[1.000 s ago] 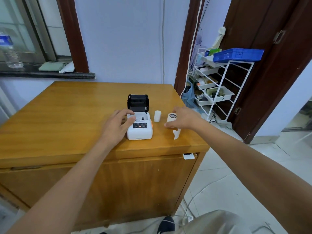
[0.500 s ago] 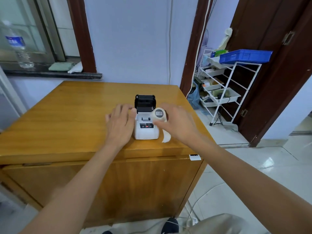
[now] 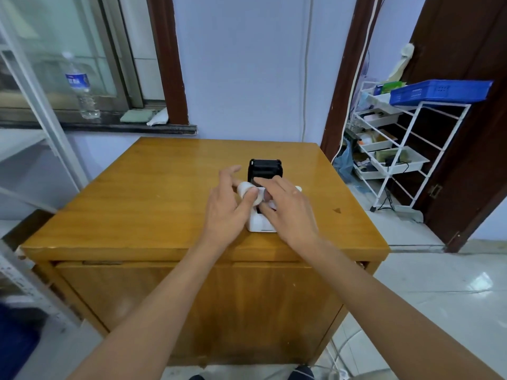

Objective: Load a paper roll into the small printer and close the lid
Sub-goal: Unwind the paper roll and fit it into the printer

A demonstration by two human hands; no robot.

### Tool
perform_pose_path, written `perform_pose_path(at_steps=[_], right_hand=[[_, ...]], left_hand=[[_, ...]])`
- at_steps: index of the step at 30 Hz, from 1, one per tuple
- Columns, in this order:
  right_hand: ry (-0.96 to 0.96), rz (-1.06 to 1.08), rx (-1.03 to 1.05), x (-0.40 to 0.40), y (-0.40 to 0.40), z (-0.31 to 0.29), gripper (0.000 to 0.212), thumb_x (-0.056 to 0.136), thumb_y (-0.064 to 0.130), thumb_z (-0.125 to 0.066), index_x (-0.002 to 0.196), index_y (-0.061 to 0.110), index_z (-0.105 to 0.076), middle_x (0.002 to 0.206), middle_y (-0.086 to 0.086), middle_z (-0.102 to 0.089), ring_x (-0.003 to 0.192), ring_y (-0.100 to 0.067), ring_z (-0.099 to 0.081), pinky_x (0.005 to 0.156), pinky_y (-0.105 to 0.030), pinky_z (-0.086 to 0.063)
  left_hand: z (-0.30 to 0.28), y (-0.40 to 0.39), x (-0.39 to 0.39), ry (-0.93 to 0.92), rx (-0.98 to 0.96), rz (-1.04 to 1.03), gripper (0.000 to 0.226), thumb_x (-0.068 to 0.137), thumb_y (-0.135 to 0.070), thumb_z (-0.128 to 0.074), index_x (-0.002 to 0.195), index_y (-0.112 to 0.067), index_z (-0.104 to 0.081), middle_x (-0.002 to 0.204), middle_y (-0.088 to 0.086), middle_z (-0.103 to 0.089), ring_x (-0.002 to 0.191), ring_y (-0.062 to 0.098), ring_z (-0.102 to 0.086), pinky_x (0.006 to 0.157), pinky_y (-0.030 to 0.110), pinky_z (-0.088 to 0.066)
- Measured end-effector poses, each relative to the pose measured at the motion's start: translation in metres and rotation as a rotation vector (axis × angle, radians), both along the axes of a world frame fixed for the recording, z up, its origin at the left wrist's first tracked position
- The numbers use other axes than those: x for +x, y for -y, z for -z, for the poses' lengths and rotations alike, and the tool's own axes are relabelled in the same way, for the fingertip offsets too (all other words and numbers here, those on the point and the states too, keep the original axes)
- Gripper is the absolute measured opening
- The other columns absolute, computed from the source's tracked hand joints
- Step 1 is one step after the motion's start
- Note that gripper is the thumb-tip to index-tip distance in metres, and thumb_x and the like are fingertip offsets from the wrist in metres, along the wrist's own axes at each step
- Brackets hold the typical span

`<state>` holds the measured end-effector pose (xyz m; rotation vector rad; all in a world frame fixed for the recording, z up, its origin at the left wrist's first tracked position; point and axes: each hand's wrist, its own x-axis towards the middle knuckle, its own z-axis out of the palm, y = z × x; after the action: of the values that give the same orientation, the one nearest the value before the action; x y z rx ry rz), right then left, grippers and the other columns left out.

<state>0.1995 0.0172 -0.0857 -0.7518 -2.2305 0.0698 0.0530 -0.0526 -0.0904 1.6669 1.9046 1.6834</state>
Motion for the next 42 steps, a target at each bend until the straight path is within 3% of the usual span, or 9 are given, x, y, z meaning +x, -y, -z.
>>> perform_pose_path(at_steps=[4,9,16,20,26,31,34,38,42], right_hand=[[-0.112,-0.021,0.038,0.020,-0.022,0.001,0.013,0.098,0.022,-0.070,0.103,0.019,-0.081,0.090,0.005,-0.063,0.085,-0.006,-0.051,0.070,-0.032,-0.049],[-0.151,-0.031,0.069,0.010,-0.022,0.013,0.010,0.097,0.017,-0.072,0.097,0.014,-0.082,0.084,0.000,-0.058,0.079,-0.012,-0.049,0.063,-0.037,-0.047],[-0.113,-0.074,0.155,0.006,-0.020,0.020,0.030,0.102,0.015,-0.064,0.130,0.021,-0.074,0.088,-0.002,-0.057,0.081,-0.020,-0.052,0.065,-0.039,-0.047],[-0.052,-0.048,0.224,0.006,-0.014,0.018,0.030,0.102,0.016,-0.063,0.130,0.017,-0.073,0.090,-0.004,-0.059,0.082,-0.021,-0.053,0.069,-0.037,-0.044],[-0.103,-0.134,0.043,0.007,-0.007,0.014,0.037,0.100,0.038,-0.062,0.125,0.016,-0.076,0.089,0.000,-0.062,0.086,-0.022,-0.057,0.077,-0.035,-0.047],[-0.356,-0.225,-0.305,0.017,-0.018,0.008,0.029,0.110,0.024,-0.051,0.124,0.020,-0.076,0.090,-0.001,-0.071,0.095,-0.023,-0.064,0.101,-0.035,-0.044],[-0.365,-0.249,-0.398,0.019,-0.018,0.007,0.027,0.107,0.019,-0.057,0.130,0.024,-0.071,0.099,-0.001,-0.070,0.103,-0.022,-0.062,0.098,-0.021,-0.043],[-0.329,-0.294,-0.446,0.013,-0.024,0.014,0.023,0.106,0.020,-0.060,0.123,0.027,-0.074,0.101,0.007,-0.072,0.099,-0.018,-0.063,0.099,-0.038,-0.047],[-0.412,-0.331,-0.533,0.016,-0.026,0.013,0.025,0.106,0.009,-0.058,0.118,0.021,-0.076,0.094,0.005,-0.076,0.100,-0.017,-0.066,0.090,-0.025,-0.048]], left_hand=[[-0.005,0.000,-0.008,0.421,-0.087,0.100,0.044,0.102,-0.035,-0.060,0.141,-0.021,-0.045,0.095,-0.005,-0.075,0.085,-0.009,-0.066,0.082,0.019,-0.049],[-0.002,-0.008,-0.018,0.630,-0.086,0.118,0.039,0.097,-0.032,-0.070,0.132,-0.022,-0.057,0.087,-0.006,-0.077,0.081,0.002,-0.068,0.083,0.032,-0.053],[-0.004,-0.005,-0.025,0.821,-0.078,0.296,0.049,0.086,-0.033,-0.078,0.131,-0.020,-0.063,0.099,0.000,-0.077,0.096,0.023,-0.067,0.088,0.037,-0.051],[-0.006,0.000,-0.027,0.821,-0.083,0.374,0.063,0.078,-0.047,-0.082,0.132,-0.020,-0.065,0.105,0.004,-0.077,0.103,0.029,-0.066,0.099,0.045,-0.050],[-0.006,0.001,-0.028,0.745,-0.126,0.371,0.057,0.084,-0.025,-0.082,0.137,-0.031,-0.064,0.109,-0.003,-0.076,0.113,0.018,-0.066,0.114,0.046,-0.044],[-0.010,0.002,-0.028,0.737,-0.152,0.391,0.059,0.085,-0.022,-0.081,0.140,-0.033,-0.062,0.122,0.004,-0.075,0.121,0.020,-0.067,0.103,0.035,-0.051],[-0.008,0.000,-0.026,0.691,-0.163,0.400,0.055,0.086,-0.020,-0.079,0.137,-0.029,-0.063,0.119,0.007,-0.076,0.112,0.018,-0.071,0.093,0.027,-0.054],[-0.003,-0.004,-0.028,0.693,-0.145,0.402,0.059,0.079,-0.027,-0.083,0.135,-0.030,-0.064,0.116,0.010,-0.077,0.114,0.030,-0.069,0.100,0.035,-0.054],[0.000,-0.005,-0.029,0.693,-0.131,0.412,0.063,0.076,-0.024,-0.084,0.135,-0.028,-0.063,0.112,0.010,-0.078,0.106,0.026,-0.070,0.093,0.029,-0.056]])
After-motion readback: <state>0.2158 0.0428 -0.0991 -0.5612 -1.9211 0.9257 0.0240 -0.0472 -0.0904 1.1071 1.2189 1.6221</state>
